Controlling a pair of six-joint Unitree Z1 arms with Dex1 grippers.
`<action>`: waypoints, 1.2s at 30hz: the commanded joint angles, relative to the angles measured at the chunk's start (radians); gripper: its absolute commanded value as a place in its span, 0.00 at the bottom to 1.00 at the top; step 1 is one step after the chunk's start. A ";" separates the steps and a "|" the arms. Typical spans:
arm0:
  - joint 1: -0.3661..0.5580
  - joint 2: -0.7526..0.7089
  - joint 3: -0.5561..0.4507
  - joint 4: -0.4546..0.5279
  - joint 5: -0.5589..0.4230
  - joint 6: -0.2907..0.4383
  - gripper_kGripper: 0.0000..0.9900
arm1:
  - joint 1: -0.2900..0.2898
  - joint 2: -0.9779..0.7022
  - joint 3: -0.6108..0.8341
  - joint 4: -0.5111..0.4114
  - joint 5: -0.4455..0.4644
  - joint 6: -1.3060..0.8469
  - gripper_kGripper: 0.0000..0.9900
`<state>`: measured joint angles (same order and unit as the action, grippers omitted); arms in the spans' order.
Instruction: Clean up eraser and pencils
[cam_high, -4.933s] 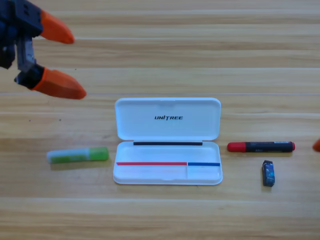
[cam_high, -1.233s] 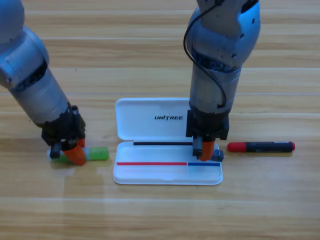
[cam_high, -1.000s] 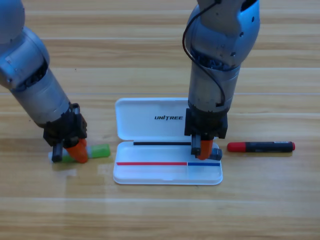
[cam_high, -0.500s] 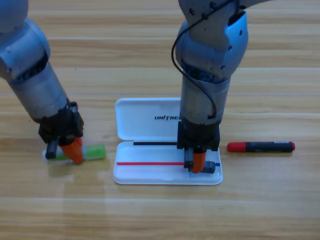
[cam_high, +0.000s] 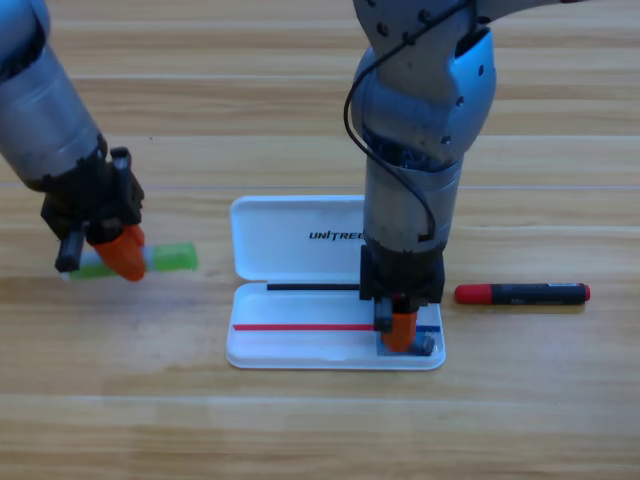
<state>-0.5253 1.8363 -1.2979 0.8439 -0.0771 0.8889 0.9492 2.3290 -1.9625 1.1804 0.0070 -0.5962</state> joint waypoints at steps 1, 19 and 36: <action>0.008 -0.040 -0.012 0.034 -0.009 0.002 0.00 | 0.005 0.004 0.042 0.013 -0.028 0.010 0.75; 0.001 -0.026 -0.365 0.350 -0.147 0.002 0.00 | -0.164 -0.408 0.344 0.031 -0.022 -0.068 0.90; -0.062 0.285 -0.451 0.362 -0.409 0.022 0.00 | -0.351 -0.114 0.346 -0.180 0.016 -0.301 0.84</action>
<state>-0.5667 2.0158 -1.7329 1.2016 -0.4713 0.8946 0.6319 2.1034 -1.5798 1.0151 -0.0030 -0.8782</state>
